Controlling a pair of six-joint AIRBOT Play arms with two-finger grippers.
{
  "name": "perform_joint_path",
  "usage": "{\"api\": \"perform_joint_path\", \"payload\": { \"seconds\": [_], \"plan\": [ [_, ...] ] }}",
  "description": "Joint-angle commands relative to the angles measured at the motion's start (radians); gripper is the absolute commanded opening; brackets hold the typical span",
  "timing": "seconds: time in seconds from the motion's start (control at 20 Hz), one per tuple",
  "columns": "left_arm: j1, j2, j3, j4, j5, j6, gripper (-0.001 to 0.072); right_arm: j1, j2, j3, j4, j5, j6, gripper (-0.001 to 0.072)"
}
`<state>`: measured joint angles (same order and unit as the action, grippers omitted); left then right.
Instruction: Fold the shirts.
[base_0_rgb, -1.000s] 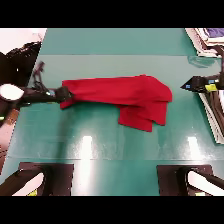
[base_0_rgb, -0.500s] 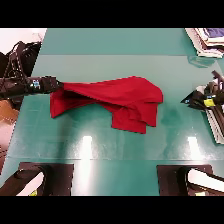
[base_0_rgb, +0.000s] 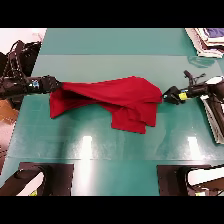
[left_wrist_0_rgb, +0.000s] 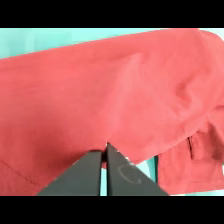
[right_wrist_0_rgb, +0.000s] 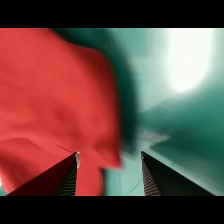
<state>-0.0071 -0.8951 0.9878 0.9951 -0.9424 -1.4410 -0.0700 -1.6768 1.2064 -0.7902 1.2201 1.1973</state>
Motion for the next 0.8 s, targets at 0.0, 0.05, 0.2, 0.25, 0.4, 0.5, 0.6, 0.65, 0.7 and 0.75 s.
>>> {"api": "perform_joint_path", "payload": {
  "seconds": [0.0,0.05,0.2,0.25,0.4,0.5,0.6,0.65,0.7,0.75],
  "plan": [
    [0.0,0.001,0.001,0.002,-0.026,0.001,0.0025,0.061,-0.063,0.063,-0.044,0.024,0.008,0.0448],
    [0.0,0.001,0.001,0.002,-0.035,0.001,0.0025,0.064,-0.063,0.07,-0.051,0.039,0.009,0.0446],
    [0.0,0.001,0.001,0.003,-0.045,0.002,0.0025,0.062,-0.042,0.07,-0.05,0.077,0.009,0.0317],
    [0.0,0.001,0.001,0.003,-0.045,0.001,0.0025,0.06,-0.028,0.071,-0.051,0.082,0.008,0.0264],
    [0.0,0.001,0.001,0.005,-0.045,0.001,0.0025,0.055,0.037,0.071,-0.051,0.081,0.004,0.0016],
    [0.0,0.006,0.009,0.005,-0.042,-0.001,0.0025,0.053,0.103,0.071,-0.049,0.075,-0.003,0.0015],
    [0.0,0.019,0.076,0.007,-0.048,0.0,0.0024,0.053,0.206,0.088,-0.05,0.055,-0.003,0.0015],
    [0.0,0.026,0.133,0.011,-0.049,0.0,0.0024,0.051,0.262,0.124,-0.05,0.05,-0.003,0.0015],
    [0.0,0.037,0.205,0.018,-0.051,0.0,0.0024,0.047,0.317,0.173,-0.049,0.045,-0.003,0.0015],
    [0.0,0.047,0.295,0.028,-0.054,0.001,0.0024,0.044,0.375,0.237,-0.049,0.033,-0.002,0.0015]
  ]
}}
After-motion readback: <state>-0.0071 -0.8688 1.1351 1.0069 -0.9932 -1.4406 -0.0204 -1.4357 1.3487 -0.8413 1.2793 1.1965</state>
